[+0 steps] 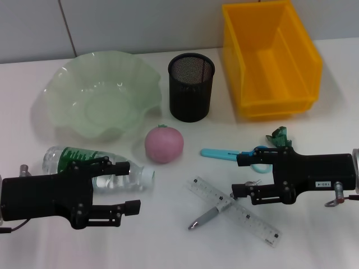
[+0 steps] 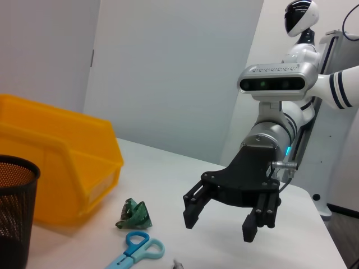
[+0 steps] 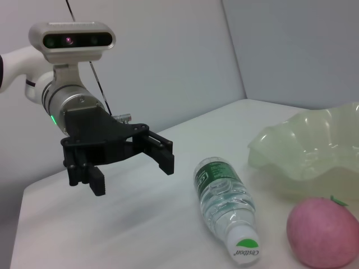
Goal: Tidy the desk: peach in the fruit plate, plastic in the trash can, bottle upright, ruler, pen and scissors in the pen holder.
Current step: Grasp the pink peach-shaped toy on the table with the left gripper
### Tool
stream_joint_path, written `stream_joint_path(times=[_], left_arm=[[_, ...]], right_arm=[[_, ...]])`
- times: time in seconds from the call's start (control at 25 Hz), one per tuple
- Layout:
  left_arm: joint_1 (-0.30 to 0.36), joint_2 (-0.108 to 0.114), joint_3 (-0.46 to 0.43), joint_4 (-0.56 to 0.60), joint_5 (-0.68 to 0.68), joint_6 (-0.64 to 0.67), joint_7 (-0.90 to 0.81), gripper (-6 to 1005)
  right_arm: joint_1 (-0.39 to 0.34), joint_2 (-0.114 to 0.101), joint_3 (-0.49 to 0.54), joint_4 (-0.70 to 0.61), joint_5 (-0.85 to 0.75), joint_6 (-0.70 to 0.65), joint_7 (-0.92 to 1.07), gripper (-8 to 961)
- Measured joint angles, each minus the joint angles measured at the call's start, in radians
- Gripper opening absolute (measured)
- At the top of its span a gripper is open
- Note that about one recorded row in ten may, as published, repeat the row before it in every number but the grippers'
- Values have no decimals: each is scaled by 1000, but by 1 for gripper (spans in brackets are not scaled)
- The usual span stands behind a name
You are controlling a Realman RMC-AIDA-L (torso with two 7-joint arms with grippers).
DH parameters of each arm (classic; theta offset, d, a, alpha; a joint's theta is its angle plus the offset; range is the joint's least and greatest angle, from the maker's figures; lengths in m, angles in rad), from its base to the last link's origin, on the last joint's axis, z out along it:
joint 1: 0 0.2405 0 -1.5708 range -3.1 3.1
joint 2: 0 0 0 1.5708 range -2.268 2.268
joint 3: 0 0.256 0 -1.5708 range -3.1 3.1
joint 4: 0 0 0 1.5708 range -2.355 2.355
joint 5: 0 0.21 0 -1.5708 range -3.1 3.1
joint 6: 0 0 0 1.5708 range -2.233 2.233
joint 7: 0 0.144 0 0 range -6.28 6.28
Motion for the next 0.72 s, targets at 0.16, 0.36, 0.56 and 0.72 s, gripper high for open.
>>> stream_joint_path(times=[0.16, 0.36, 0.56, 0.72], left_arm=[[-3, -1, 2, 0, 1, 1, 0, 834], [-8, 0, 3, 2, 2, 2, -10, 826], [-9, 0, 2, 2, 3, 3, -13, 818], [-9, -4, -5, 14, 3, 6, -13, 812]], right_arm=[[2, 0, 0, 0, -1, -1, 0, 767], [1, 0, 0, 0, -2, -6, 1, 764], [0, -1, 0, 0, -2, -7, 3, 761], [-1, -1, -1, 0, -8, -5, 4, 758]])
